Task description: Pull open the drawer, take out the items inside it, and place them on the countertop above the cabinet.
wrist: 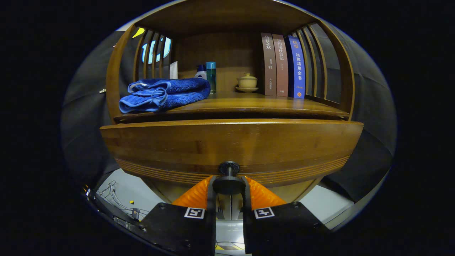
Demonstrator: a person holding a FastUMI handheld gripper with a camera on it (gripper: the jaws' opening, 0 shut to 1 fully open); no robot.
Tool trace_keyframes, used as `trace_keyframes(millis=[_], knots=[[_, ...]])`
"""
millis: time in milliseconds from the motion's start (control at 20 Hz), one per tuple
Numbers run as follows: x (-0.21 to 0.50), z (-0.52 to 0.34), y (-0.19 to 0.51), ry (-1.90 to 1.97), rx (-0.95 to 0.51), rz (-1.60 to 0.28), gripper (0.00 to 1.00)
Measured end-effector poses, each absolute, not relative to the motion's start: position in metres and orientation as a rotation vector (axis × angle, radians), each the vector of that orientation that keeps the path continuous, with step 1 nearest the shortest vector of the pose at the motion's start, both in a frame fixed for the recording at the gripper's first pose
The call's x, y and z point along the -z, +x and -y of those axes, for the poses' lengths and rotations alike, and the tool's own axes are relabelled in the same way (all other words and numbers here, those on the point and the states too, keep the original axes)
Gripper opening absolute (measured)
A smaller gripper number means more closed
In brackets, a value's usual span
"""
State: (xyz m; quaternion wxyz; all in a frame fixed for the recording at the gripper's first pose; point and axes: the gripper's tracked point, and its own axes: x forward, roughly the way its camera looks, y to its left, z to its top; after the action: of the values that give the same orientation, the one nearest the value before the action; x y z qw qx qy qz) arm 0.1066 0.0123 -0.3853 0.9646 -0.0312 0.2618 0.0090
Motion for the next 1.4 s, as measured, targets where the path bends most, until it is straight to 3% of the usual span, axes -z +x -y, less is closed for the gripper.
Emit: trace_keyframes(millis=[550,900,1050,1250,1400], knots=[[0.375,-0.009,0.012,-0.018,-0.006,-0.604,0.35],[0.384,-0.008,-0.009,-0.006,-0.009,-0.639,0.37],[0.369,-0.010,-0.016,-0.039,-0.011,-0.628,0.54],[0.326,-0.010,-0.022,0.002,0.010,-0.587,0.90],[0.296,-0.013,-0.005,-0.005,-0.035,-0.588,0.89]])
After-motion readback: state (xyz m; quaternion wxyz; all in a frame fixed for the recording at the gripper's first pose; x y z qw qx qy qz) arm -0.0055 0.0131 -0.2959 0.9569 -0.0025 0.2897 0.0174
